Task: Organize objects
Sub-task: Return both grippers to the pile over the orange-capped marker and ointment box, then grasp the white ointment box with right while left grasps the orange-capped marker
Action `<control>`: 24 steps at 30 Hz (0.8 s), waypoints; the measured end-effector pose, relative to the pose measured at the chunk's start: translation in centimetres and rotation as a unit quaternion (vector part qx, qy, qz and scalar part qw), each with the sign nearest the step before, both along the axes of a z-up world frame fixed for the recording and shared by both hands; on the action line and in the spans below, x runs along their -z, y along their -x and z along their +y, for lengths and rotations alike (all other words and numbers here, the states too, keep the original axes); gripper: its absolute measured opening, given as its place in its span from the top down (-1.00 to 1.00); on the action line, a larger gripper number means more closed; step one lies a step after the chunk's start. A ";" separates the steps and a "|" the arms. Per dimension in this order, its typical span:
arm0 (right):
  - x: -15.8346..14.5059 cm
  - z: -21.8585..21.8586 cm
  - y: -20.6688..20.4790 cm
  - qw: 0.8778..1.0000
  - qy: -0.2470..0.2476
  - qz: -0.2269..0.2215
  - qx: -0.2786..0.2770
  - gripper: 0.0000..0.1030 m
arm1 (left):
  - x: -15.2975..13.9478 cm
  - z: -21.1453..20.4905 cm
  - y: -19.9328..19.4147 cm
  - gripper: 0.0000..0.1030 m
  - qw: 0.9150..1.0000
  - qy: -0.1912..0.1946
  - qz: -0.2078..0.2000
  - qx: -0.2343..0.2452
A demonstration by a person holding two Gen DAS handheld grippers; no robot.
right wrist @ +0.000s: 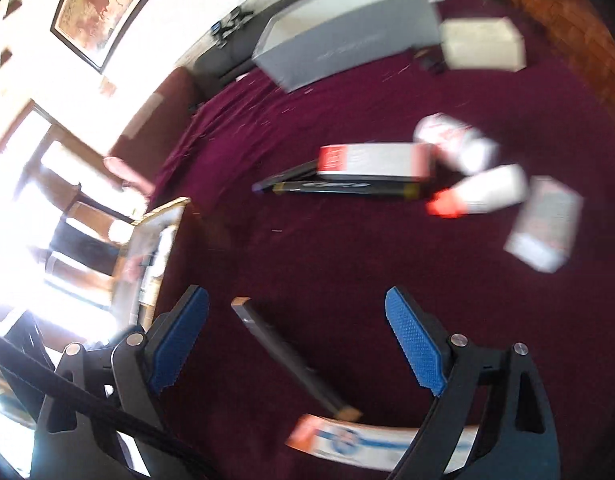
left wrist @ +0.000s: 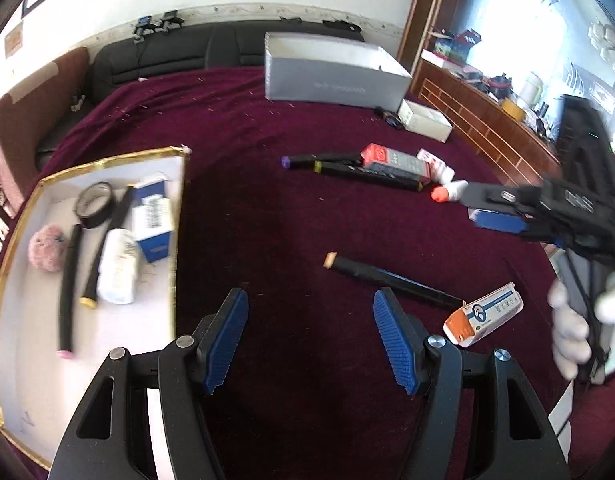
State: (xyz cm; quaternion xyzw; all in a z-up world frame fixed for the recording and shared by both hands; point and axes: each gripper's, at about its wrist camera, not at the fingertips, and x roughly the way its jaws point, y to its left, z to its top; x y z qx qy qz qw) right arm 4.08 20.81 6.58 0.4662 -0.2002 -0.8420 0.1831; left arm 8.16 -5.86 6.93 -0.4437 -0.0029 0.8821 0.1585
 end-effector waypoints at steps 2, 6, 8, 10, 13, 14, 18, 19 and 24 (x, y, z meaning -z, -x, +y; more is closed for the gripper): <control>-0.2 1.2 -1.5 1.000 -0.021 0.006 0.013 -0.77 | 0.7 1.0 0.5 -0.15 1.000 -0.007 -0.017 0.005; 0.3 3.3 -4.4 0.998 -0.050 0.006 0.037 -0.77 | 0.4 3.2 1.2 -0.15 0.999 -0.014 0.008 0.029; 0.7 4.3 -5.3 0.998 -0.045 0.002 0.045 -0.77 | -0.6 4.6 1.5 -0.15 0.996 -0.004 0.050 0.067; 0.6 5.5 -6.4 0.999 -0.026 -0.001 0.048 -0.78 | -1.2 7.0 2.2 -0.15 0.985 0.042 0.091 0.137; 1.3 6.2 -8.6 0.999 0.042 -0.017 0.031 -0.78 | -0.2 9.3 3.9 -0.15 0.972 0.089 0.087 0.201; 1.9 6.1 -9.1 0.996 0.078 -0.028 0.019 -0.78 | 0.5 9.8 4.6 -0.15 0.969 0.102 0.074 0.211; 3.9 6.1 -8.9 0.986 0.154 -0.060 0.015 -0.78 | 3.1 10.6 5.4 -0.14 0.962 0.131 0.020 0.241; 4.3 6.0 -8.4 0.984 0.163 -0.068 0.018 -0.78 | 3.5 10.5 5.1 -0.14 0.960 0.133 0.014 0.247; 5.4 5.6 -5.6 0.980 0.173 -0.090 0.044 -0.77 | 4.1 10.0 3.1 -0.14 0.952 0.128 -0.018 0.279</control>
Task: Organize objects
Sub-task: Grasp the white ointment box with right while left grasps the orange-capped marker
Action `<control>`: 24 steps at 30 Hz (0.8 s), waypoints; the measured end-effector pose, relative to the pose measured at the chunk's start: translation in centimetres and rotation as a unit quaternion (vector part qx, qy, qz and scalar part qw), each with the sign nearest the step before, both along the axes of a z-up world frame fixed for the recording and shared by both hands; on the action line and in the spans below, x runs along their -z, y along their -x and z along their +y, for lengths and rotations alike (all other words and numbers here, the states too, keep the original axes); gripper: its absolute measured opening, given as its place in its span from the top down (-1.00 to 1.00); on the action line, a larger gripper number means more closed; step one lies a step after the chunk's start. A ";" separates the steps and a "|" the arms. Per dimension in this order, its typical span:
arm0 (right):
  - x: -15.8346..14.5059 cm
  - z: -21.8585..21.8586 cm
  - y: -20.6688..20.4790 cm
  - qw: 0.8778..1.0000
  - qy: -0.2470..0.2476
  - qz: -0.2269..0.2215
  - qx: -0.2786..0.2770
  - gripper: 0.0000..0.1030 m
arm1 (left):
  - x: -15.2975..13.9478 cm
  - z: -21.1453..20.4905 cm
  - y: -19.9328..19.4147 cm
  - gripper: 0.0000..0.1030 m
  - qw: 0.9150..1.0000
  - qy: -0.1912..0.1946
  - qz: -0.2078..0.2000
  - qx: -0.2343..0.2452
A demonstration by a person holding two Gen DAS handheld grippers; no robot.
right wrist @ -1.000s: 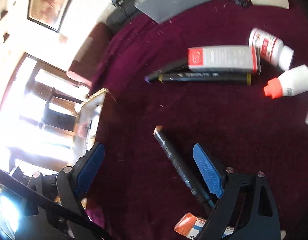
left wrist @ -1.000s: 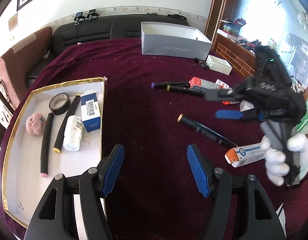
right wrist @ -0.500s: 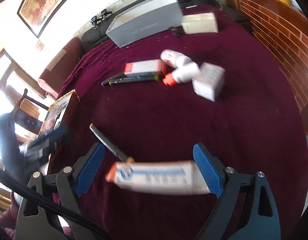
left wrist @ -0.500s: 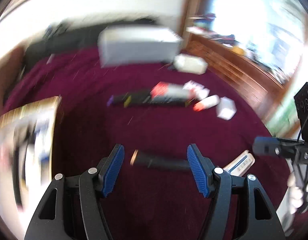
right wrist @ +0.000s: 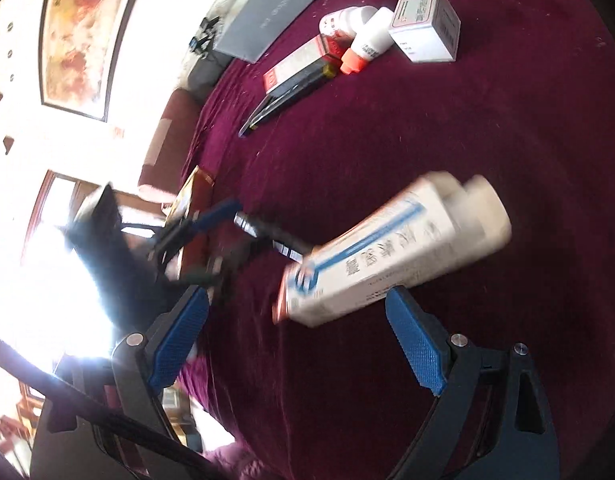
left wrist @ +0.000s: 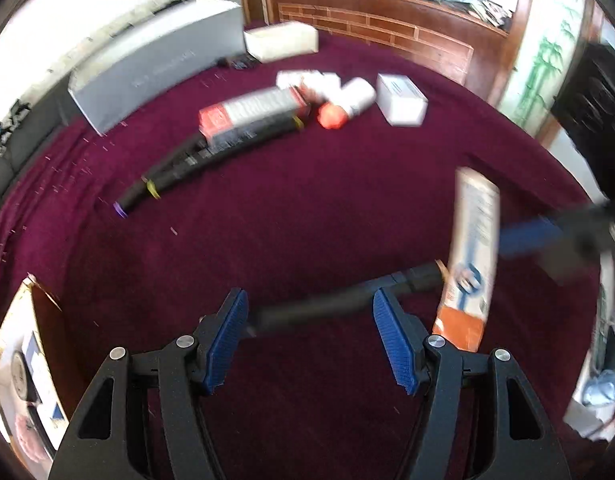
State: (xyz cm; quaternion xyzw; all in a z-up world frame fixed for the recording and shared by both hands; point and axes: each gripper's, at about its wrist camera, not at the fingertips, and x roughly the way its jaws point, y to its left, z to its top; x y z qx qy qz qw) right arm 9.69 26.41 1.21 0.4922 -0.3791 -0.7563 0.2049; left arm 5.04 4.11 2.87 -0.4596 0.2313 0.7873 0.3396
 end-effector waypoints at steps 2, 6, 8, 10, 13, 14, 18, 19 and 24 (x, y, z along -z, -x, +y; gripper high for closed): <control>-0.2 -0.2 1.2 1.000 -0.001 0.001 0.009 -0.77 | 0.1 0.1 -1.1 -0.14 1.000 0.014 0.008 0.012; -0.7 -1.5 3.3 1.000 -0.029 0.003 0.009 -0.77 | 0.3 0.0 -3.3 -0.14 0.999 0.013 -0.025 0.042; -1.3 -2.3 3.7 0.997 -0.078 0.007 0.011 -0.77 | -0.4 -0.3 -4.1 -0.14 0.999 0.016 0.014 0.044; -1.5 -2.8 3.7 0.993 -0.115 0.008 0.016 -0.77 | -1.5 -1.0 -4.0 -0.14 0.998 0.007 0.057 0.029; -1.7 -4.0 3.4 0.983 -0.184 0.011 0.014 -0.76 | -2.2 -1.4 -3.1 -0.14 0.994 0.013 0.107 0.023; -1.7 -4.4 3.0 0.977 -0.211 0.011 0.010 -0.67 | -2.1 -1.2 -2.7 -0.14 0.993 0.020 0.116 0.024; -1.7 -5.5 2.5 0.956 -0.293 0.012 -0.001 0.21 | -0.8 0.5 -2.5 -0.14 0.983 0.062 0.157 0.070; -1.7 -5.5 2.6 0.954 -0.300 0.009 -0.003 0.29 | -0.6 0.7 -2.5 -0.15 0.982 0.069 0.156 0.081; -1.7 -4.7 2.6 0.949 -0.314 0.004 0.002 0.29 | -0.4 1.4 -1.8 -0.14 0.990 0.044 0.072 0.111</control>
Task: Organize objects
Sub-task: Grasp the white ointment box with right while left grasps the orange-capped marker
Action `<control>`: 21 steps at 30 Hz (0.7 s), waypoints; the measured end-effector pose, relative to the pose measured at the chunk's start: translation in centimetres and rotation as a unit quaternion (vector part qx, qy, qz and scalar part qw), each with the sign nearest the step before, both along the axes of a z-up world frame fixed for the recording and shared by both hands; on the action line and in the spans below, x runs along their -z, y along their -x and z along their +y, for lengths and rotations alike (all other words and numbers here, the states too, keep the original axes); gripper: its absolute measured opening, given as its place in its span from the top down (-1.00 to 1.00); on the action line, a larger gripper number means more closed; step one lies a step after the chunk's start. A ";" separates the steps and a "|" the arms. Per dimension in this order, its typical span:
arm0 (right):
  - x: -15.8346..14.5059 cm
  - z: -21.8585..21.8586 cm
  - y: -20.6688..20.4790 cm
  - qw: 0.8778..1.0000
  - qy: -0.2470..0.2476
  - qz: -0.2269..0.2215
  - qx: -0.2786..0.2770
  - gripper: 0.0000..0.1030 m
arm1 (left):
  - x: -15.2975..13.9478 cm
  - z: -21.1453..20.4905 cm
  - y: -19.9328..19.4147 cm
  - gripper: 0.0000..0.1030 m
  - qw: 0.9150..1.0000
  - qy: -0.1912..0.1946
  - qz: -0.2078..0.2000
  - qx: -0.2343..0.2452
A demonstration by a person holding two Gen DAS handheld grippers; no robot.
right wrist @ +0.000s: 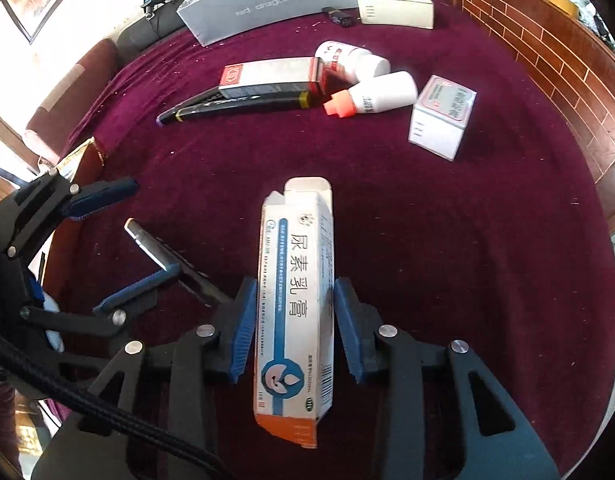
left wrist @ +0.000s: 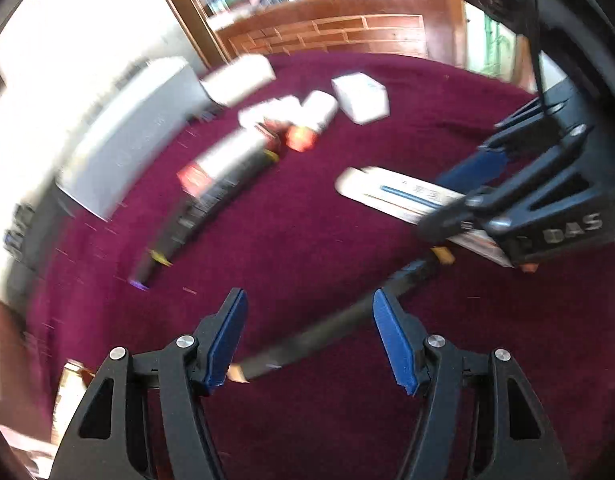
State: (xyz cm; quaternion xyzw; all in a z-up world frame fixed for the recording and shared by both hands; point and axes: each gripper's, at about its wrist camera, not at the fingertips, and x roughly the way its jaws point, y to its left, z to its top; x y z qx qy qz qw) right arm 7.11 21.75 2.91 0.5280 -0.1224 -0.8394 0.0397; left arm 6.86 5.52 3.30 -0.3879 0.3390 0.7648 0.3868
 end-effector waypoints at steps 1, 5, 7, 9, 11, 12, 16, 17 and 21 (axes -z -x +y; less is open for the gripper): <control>0.0 0.3 0.1 1.000 0.005 0.000 0.002 0.29 | 0.4 0.1 -0.1 -0.14 1.000 0.007 -0.026 0.003; -0.1 0.7 0.2 1.000 0.004 0.000 0.002 0.29 | 0.5 0.0 -2.0 -0.15 0.999 0.023 -0.019 0.031; -0.2 0.5 0.4 1.000 0.004 0.000 -0.001 0.29 | 0.3 -0.5 -2.3 -0.15 0.995 0.014 -0.083 0.045; -0.4 0.4 0.2 1.000 0.003 0.001 -0.004 0.28 | 0.5 -0.3 -3.4 -0.17 0.996 0.038 -0.057 0.057; -0.2 0.1 0.6 1.000 0.004 0.003 -0.007 0.27 | 0.1 0.0 -4.1 -0.17 0.996 0.048 -0.014 0.067; -0.2 0.1 0.7 1.000 0.006 0.003 -0.007 0.27 | -0.4 0.2 -4.0 -0.17 0.997 0.050 0.022 0.063; -0.2 0.8 0.7 1.000 0.030 0.001 -0.001 0.27 | -1.4 0.7 -3.0 -0.17 0.992 0.047 0.093 0.076; -0.1 1.0 0.6 0.999 0.036 0.001 0.001 0.27 | -0.8 1.2 -2.6 -0.17 0.991 0.059 0.089 0.083; -0.1 1.3 0.7 0.999 0.047 0.000 0.003 0.27 | -0.1 1.6 -1.1 -0.22 0.991 0.080 0.042 0.103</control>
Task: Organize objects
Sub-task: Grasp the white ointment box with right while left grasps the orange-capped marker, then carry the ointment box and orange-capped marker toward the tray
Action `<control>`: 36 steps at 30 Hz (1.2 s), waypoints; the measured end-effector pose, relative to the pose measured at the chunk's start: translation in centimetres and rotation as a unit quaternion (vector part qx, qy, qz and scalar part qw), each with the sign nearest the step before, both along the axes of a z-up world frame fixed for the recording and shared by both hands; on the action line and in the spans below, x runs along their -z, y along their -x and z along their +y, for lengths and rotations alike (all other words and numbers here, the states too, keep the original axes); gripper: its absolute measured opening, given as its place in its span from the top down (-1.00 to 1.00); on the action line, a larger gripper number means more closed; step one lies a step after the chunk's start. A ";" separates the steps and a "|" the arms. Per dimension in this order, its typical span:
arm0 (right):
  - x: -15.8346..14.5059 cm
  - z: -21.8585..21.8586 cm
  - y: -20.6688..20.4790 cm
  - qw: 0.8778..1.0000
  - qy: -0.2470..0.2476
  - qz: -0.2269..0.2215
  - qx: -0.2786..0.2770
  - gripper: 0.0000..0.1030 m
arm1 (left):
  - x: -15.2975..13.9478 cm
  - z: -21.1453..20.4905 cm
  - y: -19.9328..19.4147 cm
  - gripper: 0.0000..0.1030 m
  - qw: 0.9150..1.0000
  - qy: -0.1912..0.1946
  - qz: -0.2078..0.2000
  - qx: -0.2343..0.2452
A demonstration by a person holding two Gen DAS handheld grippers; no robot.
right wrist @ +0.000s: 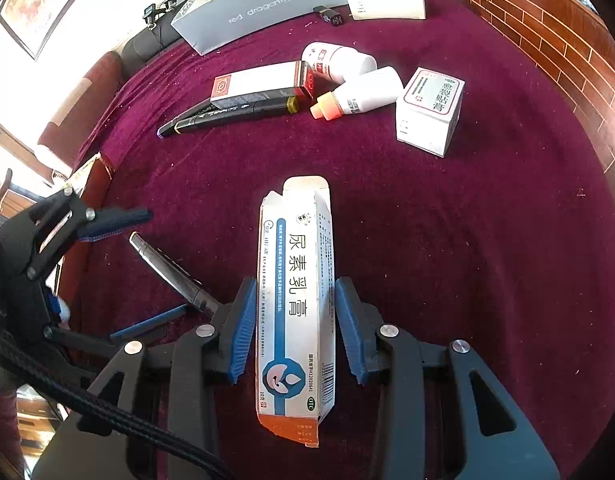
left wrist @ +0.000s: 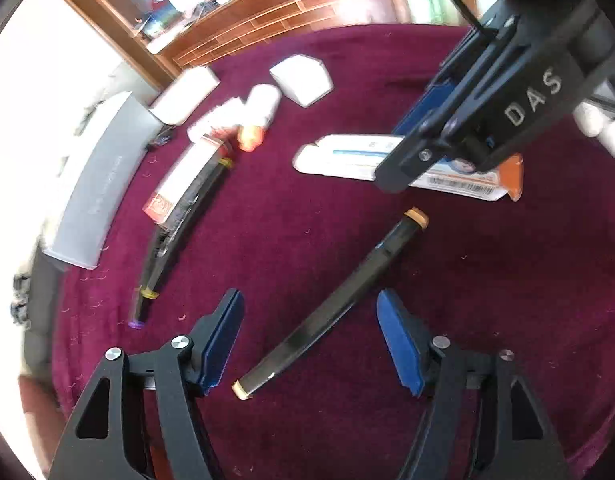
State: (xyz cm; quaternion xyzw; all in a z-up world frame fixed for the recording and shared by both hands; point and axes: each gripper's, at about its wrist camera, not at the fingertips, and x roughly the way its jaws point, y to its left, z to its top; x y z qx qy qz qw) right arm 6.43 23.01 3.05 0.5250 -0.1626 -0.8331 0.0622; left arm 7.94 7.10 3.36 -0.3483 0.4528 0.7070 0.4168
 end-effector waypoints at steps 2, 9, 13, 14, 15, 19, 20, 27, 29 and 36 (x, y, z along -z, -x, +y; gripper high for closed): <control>0.0 0.1 0.1 1.000 0.004 0.000 0.000 0.27 | -0.2 0.2 1.1 -0.23 0.999 0.004 -0.041 -0.026; 0.1 0.4 0.5 1.000 0.014 0.003 -0.004 0.28 | -0.4 -1.2 -0.6 0.63 0.984 0.006 -0.175 -0.040; 0.1 0.0 0.6 1.000 0.005 0.004 -0.007 0.28 | -0.4 -1.4 -2.5 0.65 0.986 0.002 -0.161 -0.051; 0.1 -0.2 0.7 1.000 -0.001 0.004 -0.007 0.27 | -0.4 -1.4 -2.7 0.64 0.986 -0.003 -0.155 -0.060; 0.1 -0.3 0.7 1.000 -0.006 0.004 -0.007 0.27 | -0.4 -1.3 -3.0 0.59 0.987 -0.009 -0.141 -0.076; 0.0 -0.8 0.9 1.000 -0.026 0.001 -0.006 0.27 | -0.4 -1.1 -5.5 0.57 0.993 -0.017 -0.057 -0.105; 0.0 -0.9 1.0 1.000 -0.030 0.000 -0.005 0.27 | -0.3 -1.2 -6.2 0.57 0.993 -0.020 -0.031 -0.112; 0.0 -1.6 1.2 0.998 -0.055 -0.009 0.003 0.22 | -0.2 -1.2 -7.1 0.58 0.979 -0.074 0.024 -0.188; 0.1 -1.9 1.3 0.998 -0.064 -0.011 0.003 0.16 | -0.1 -1.5 -7.0 0.66 0.977 -0.086 0.016 -0.197; 0.1 -2.5 1.3 0.997 -0.073 -0.014 0.004 -0.05 | -0.2 -2.6 -8.2 0.77 0.975 -0.096 -0.016 -0.199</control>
